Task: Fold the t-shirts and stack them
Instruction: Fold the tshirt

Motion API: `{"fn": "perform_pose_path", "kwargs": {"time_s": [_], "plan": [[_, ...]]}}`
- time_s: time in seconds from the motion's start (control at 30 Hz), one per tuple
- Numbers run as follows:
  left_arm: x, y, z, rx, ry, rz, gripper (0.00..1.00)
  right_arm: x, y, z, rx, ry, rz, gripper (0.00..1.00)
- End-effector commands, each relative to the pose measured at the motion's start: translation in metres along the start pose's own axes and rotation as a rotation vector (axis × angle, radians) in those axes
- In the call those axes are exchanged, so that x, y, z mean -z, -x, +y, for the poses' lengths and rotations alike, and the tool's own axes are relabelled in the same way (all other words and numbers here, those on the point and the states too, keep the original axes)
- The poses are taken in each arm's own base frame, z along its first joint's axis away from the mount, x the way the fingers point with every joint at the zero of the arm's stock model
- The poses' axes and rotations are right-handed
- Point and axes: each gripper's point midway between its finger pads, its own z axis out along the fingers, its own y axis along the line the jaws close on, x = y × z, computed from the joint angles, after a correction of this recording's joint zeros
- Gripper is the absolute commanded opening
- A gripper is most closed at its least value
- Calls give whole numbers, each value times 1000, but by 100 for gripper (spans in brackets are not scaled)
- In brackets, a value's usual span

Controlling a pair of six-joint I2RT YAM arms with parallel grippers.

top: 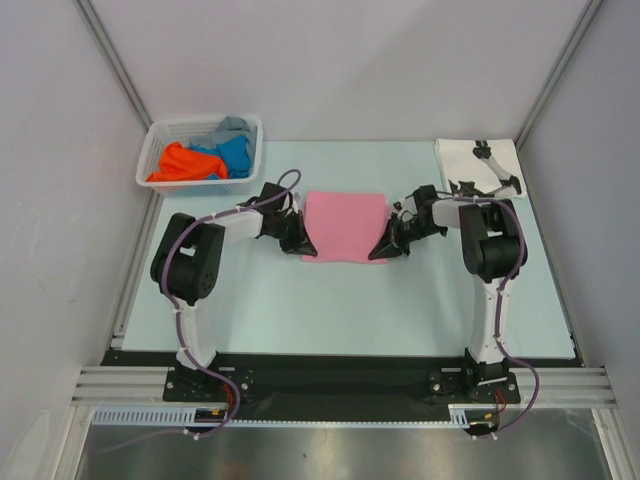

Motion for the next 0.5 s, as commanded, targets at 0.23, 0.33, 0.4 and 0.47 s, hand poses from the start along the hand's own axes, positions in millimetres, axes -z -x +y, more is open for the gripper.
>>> {"fn": "perform_pose_path", "kwargs": {"time_s": [0.23, 0.33, 0.4, 0.47], "plan": [[53, 9, -39, -152, 38, -113, 6, 34, 22, 72, 235, -28, -94, 0], [47, 13, -73, -136, -68, -108, 8, 18, 21, 91, 249, -10, -79, 0], [35, 14, -85, -99, -163, -96, 7, -2, 20, 89, 253, -17, -62, 0], [12, 9, -76, -14, -171, -57, 5, -14, 19, 75, 224, -27, -59, 0]]}}
